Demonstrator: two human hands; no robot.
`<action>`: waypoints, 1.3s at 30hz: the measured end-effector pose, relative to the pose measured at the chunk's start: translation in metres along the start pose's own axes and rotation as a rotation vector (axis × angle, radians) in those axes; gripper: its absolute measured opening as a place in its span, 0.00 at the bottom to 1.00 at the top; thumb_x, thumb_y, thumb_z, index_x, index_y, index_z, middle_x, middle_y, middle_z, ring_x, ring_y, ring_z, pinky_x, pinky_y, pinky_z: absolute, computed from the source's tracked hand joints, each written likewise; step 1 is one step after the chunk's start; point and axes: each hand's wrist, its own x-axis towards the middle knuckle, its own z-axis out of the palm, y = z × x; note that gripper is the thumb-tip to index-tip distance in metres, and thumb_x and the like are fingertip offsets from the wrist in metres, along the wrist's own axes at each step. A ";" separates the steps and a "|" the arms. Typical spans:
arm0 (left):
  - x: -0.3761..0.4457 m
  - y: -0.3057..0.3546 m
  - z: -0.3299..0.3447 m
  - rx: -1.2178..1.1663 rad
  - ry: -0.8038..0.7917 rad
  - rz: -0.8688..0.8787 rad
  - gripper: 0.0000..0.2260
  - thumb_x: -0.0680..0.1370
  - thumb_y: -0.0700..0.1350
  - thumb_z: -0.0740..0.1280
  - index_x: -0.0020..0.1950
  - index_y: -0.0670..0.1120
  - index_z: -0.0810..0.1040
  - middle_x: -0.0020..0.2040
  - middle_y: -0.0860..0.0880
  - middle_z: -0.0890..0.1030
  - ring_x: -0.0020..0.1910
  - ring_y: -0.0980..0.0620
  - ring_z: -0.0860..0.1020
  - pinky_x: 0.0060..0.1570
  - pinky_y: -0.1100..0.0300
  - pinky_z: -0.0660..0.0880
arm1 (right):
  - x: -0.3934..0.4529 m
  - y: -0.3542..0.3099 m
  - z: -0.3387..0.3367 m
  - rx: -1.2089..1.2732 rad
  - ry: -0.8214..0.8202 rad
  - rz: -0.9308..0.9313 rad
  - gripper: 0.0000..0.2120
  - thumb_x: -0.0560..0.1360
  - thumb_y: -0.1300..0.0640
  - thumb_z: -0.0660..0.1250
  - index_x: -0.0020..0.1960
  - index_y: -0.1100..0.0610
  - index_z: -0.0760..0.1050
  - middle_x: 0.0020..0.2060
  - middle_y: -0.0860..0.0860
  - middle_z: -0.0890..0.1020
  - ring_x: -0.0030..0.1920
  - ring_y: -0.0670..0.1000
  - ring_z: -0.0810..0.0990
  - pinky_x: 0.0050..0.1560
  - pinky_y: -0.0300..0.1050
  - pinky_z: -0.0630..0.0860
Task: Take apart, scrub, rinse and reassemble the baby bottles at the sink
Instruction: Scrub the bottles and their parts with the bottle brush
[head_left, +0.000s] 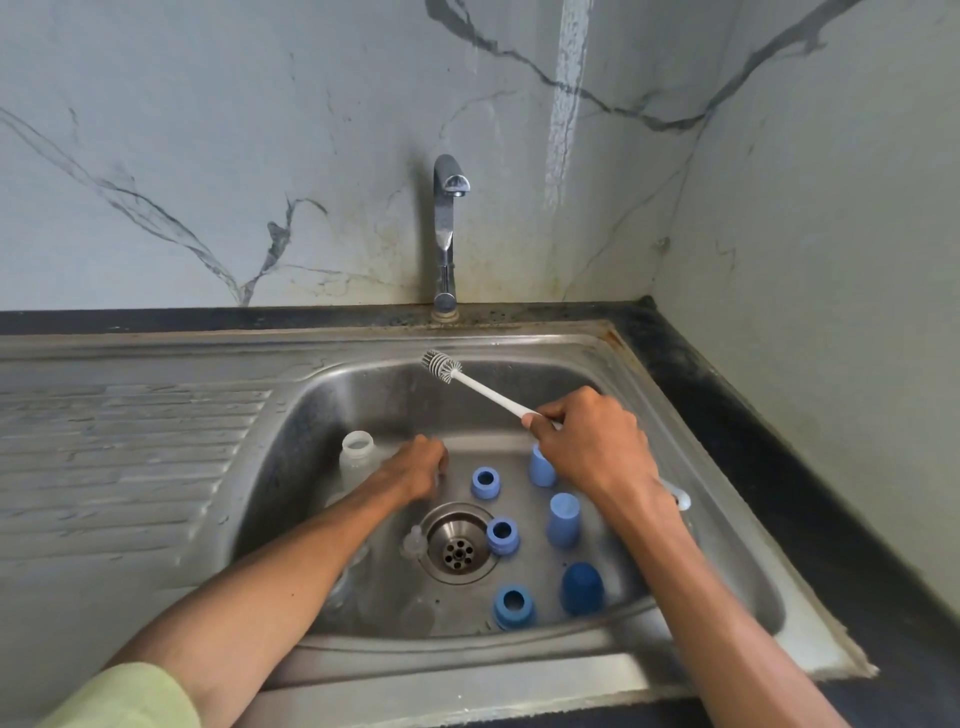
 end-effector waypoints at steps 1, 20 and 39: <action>0.001 0.002 0.000 0.017 0.007 0.003 0.17 0.71 0.37 0.73 0.58 0.47 0.79 0.59 0.47 0.77 0.54 0.48 0.77 0.52 0.55 0.77 | 0.000 0.000 -0.001 -0.004 0.000 0.004 0.13 0.79 0.43 0.65 0.53 0.48 0.84 0.39 0.49 0.82 0.39 0.53 0.79 0.42 0.48 0.76; 0.010 0.041 0.001 -0.188 0.069 0.179 0.12 0.71 0.41 0.74 0.55 0.44 0.81 0.45 0.45 0.80 0.49 0.47 0.80 0.43 0.62 0.69 | 0.006 0.009 0.005 -0.050 -0.064 0.036 0.09 0.76 0.54 0.70 0.56 0.52 0.82 0.42 0.50 0.82 0.42 0.51 0.80 0.43 0.45 0.78; -0.104 -0.030 -0.104 -1.456 0.534 -0.182 0.09 0.82 0.34 0.63 0.60 0.37 0.77 0.52 0.39 0.80 0.44 0.48 0.81 0.42 0.62 0.82 | -0.008 -0.002 -0.010 0.022 -0.146 -0.123 0.16 0.77 0.50 0.71 0.64 0.46 0.80 0.54 0.51 0.85 0.51 0.52 0.82 0.56 0.49 0.78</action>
